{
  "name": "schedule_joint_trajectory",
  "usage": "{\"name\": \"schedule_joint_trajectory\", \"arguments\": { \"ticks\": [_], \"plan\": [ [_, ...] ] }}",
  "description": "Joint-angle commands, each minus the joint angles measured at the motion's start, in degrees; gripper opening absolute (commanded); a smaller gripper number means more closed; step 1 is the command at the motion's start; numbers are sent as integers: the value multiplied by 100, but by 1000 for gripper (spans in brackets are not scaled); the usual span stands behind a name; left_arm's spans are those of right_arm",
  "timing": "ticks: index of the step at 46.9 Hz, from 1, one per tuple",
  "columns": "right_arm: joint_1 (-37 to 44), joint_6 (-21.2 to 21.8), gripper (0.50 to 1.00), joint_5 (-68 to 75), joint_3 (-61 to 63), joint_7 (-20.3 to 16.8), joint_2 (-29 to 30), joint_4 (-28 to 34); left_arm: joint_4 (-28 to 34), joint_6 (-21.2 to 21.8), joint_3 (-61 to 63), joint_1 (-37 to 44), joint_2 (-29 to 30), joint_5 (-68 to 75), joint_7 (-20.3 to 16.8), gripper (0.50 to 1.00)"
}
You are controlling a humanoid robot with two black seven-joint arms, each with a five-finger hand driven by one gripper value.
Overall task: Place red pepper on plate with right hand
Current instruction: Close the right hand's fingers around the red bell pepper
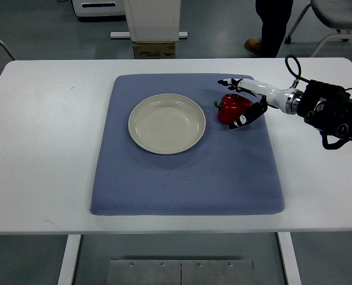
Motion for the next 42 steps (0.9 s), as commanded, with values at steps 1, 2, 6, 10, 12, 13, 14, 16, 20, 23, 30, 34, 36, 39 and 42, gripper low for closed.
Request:
{"name": "schedule_joint_trajectory", "arguments": {
  "ticks": [1, 2, 6, 10, 12, 13, 14, 16, 20, 23, 30, 34, 36, 39, 42],
  "plan": [
    [-31, 0, 1000, -12, -152, -1, 126, -269, 0, 0, 0, 2, 0, 0, 0, 1000],
    [-40, 0, 1000, -12, -196, -1, 152, -331, 0, 0, 0, 2, 0, 0, 0, 1000],
    [-49, 0, 1000, -12, -355, -1, 275, -507, 0, 0, 0, -7, 0, 0, 0, 1000],
    [-49, 0, 987, -20, -390, -1, 319, -543, 0, 0, 0, -7, 0, 0, 0, 1000],
    [-49, -9, 981, -29, -425, -1, 319, -543, 0, 0, 0, 2, 0, 0, 0, 1000],
    [-49, 0, 975, -29, -460, -1, 319, -543, 0, 0, 0, 2, 0, 0, 0, 1000],
    [-49, -9, 966, -29, -513, 8, 328, -543, 0, 0, 0, 2, 0, 0, 0, 1000],
    [-49, -9, 960, -29, -592, 8, 328, -543, 0, 0, 0, 2, 0, 0, 0, 1000],
    [-40, -9, 947, -20, -663, 8, 328, -551, 0, 0, 0, 2, 0, 0, 0, 1000],
    [-40, -9, 922, -20, -663, 8, 328, -551, 0, 0, 0, 2, 0, 0, 0, 1000],
    [-40, -9, 753, -29, -689, 52, 328, -551, 0, 0, 0, 2, 0, 0, 0, 1000],
    [-49, -9, 621, -29, -724, 52, 363, -551, 0, 0, 0, -7, 0, 0, 0, 1000],
    [-49, -9, 511, -29, -724, 52, 390, -551, 0, 0, 0, 2, 0, 0, 0, 1000],
    [-40, -9, 500, -20, -724, 69, 390, -551, 0, 0, 0, 2, 0, 0, 0, 1000],
    [-31, 0, 500, -20, -724, 148, 390, -551, 0, 0, 0, 2, 0, 0, 0, 1000]
  ]
}}
